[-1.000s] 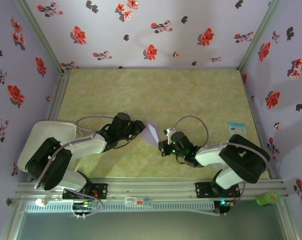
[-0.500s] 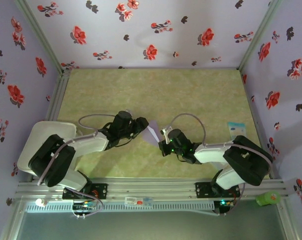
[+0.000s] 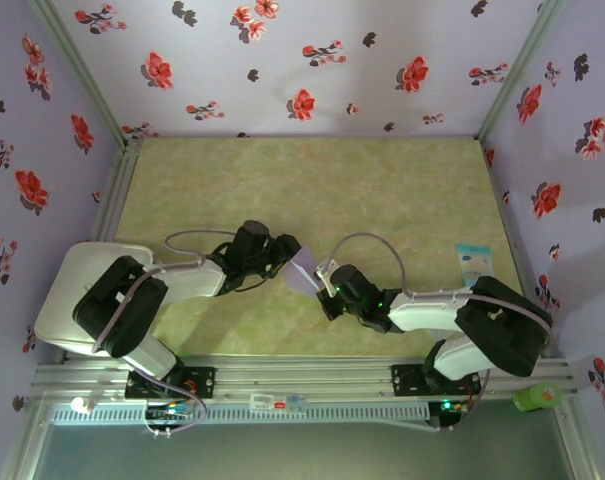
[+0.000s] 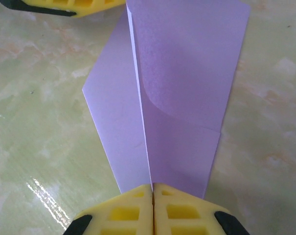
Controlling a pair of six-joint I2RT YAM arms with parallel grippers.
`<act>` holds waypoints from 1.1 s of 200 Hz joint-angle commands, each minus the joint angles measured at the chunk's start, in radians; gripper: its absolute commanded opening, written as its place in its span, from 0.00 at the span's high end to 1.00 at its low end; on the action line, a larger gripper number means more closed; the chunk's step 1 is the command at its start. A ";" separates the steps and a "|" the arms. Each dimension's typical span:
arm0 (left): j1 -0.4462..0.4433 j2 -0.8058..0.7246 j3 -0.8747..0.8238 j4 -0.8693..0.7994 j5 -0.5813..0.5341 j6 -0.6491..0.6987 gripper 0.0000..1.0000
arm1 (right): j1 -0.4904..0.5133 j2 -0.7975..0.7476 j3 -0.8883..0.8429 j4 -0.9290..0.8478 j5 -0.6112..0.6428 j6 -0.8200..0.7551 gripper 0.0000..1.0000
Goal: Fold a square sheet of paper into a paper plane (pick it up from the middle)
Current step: Fourth fold the wing at the center of the table.
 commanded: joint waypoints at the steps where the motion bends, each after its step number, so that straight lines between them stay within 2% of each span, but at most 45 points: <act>1: 0.009 0.022 0.024 0.010 0.020 -0.021 0.43 | 0.013 -0.023 0.023 -0.016 0.049 -0.036 0.92; 32: 0.010 0.037 0.030 0.006 0.037 -0.026 0.51 | 0.029 -0.033 0.014 -0.011 0.071 -0.047 0.91; 85: 0.015 0.020 0.017 0.020 0.032 -0.033 0.79 | 0.044 -0.030 0.011 -0.034 0.121 -0.067 0.86; 105: 0.015 0.017 0.020 0.024 0.041 -0.033 0.90 | 0.048 -0.022 0.010 -0.042 0.137 -0.073 0.82; 153: 0.015 0.023 0.018 0.041 0.052 -0.037 0.96 | 0.058 -0.009 0.011 -0.039 0.165 -0.076 0.77; 220: 0.015 0.022 0.013 0.051 0.060 -0.043 0.96 | 0.075 0.011 0.015 -0.018 0.215 -0.097 0.71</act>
